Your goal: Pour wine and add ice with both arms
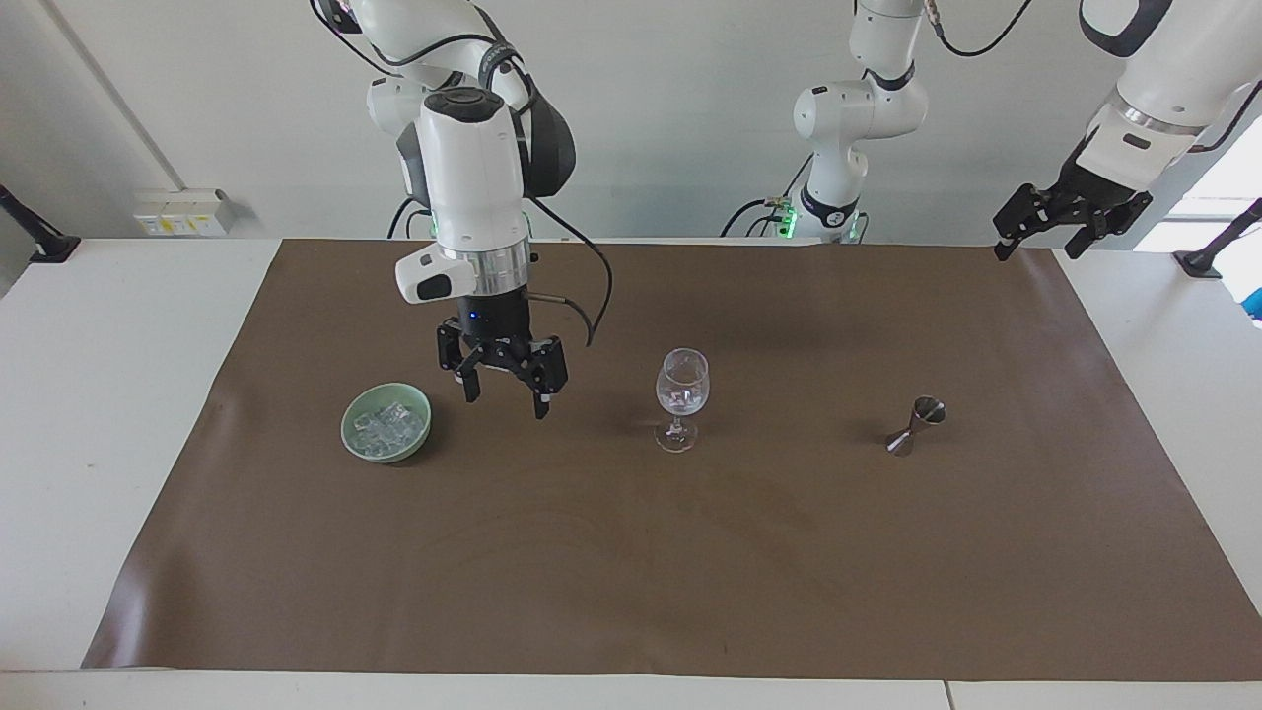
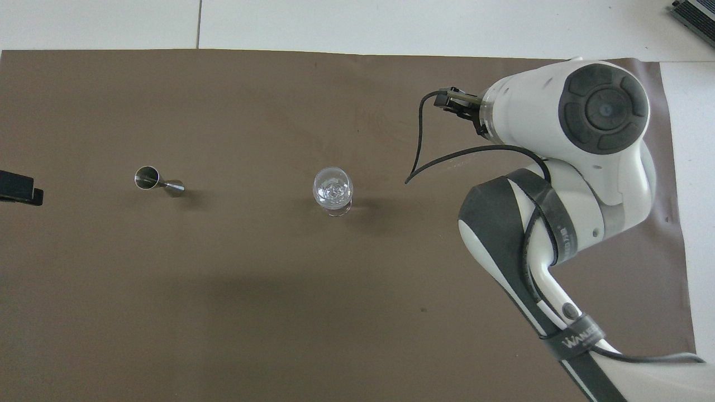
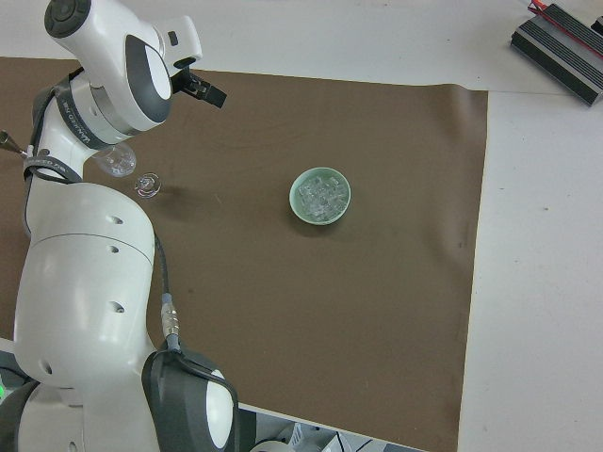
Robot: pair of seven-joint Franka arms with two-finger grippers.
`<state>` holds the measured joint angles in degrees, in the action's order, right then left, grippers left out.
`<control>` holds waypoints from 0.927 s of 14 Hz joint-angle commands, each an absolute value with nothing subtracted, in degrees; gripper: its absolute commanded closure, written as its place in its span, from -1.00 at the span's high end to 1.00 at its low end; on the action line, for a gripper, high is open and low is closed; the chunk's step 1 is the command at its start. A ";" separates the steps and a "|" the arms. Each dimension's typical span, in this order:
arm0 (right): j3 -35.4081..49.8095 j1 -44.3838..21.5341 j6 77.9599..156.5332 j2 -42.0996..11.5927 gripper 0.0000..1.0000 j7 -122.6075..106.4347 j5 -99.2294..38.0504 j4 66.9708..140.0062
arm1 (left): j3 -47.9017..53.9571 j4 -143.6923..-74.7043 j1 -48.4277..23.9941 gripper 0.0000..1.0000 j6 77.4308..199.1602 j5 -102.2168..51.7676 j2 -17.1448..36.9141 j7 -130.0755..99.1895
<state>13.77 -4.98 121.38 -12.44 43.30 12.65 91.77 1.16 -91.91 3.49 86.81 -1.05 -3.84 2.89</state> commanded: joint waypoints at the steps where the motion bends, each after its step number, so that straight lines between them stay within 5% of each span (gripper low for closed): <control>1: 9.16 -4.92 116.56 -8.62 1.00 35.80 6.88 93.07 | 1.14 -93.78 3.60 1.00 87.89 -0.09 -5.27 3.08; 13: -3.78 -4.40 100.28 0.26 1.00 10.04 1.24 98.07 | 1.14 -93.78 3.60 1.00 87.98 -0.09 -5.27 3.08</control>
